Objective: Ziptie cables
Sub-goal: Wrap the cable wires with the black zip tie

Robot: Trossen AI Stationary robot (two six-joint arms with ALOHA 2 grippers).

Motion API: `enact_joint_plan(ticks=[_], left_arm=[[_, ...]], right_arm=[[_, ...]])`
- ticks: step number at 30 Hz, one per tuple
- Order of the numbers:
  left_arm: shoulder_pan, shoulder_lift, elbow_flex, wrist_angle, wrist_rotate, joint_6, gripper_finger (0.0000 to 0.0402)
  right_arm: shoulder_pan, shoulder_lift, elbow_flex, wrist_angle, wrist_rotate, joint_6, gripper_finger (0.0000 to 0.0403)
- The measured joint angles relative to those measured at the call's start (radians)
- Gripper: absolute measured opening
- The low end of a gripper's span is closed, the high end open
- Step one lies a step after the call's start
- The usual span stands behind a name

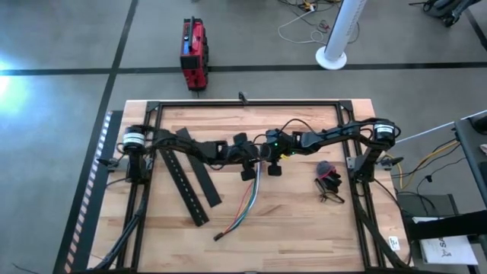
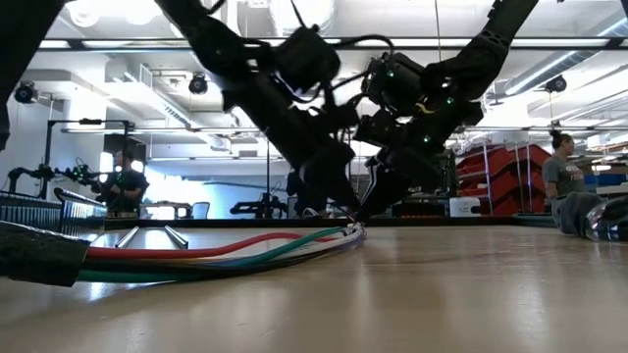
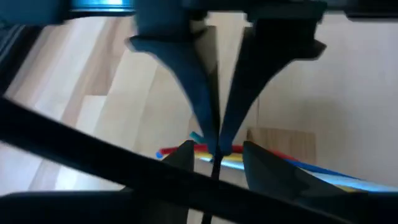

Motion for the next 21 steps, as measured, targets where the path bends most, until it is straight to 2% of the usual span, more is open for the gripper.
enact_joint_plan(ticks=[8, 15, 21], left_arm=[[0.004, 0.064, 0.123, -0.210, -0.032, 0.033, 0.0085], [0.004, 0.046, 0.119, -0.211, -0.077, 0.053, 0.0062], [0.004, 0.046, 0.107, -0.204, -0.078, 0.053, 0.0064]], right_arm=[[-0.002, 0.001, -0.005, -0.037, 0.010, -0.007, 0.0000], [-0.001, 0.000, -0.008, -0.021, 0.002, -0.005, 0.0001], [0.001, 0.000, -0.008, -0.026, 0.001, -0.008, 0.0002]])
